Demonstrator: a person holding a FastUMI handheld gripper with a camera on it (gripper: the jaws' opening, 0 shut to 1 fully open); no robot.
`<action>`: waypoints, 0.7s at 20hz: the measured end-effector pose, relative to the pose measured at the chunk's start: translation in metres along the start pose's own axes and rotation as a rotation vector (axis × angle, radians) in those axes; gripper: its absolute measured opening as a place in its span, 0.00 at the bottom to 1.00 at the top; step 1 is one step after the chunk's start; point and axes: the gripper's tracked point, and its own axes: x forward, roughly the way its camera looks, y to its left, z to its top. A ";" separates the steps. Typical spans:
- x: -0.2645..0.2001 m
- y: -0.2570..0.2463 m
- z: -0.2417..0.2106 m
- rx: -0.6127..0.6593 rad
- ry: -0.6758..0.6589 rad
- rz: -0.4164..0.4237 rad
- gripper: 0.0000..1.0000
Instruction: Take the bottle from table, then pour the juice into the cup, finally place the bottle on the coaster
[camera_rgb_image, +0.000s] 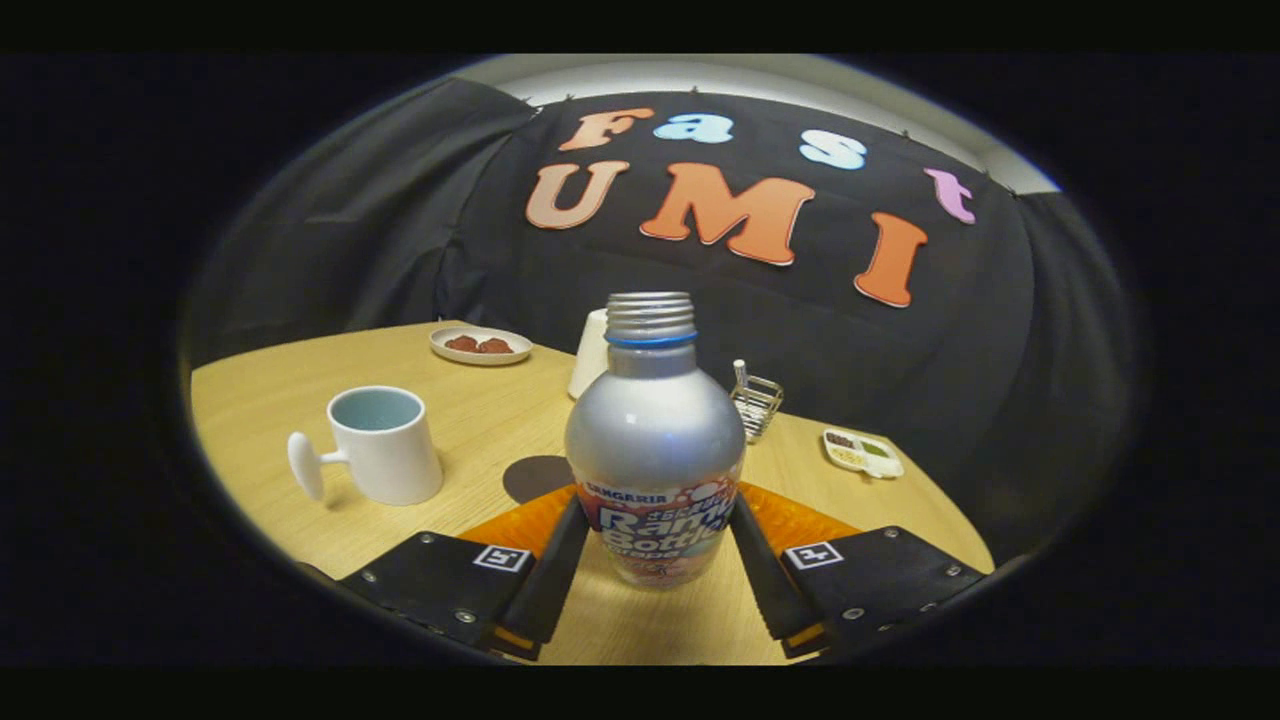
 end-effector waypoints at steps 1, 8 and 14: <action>0.001 0.002 0.002 -0.033 0.002 -0.002 0.77; 0.007 0.006 0.013 -0.293 0.024 -0.053 0.77; 0.015 0.007 0.026 -0.550 -0.002 -0.121 0.77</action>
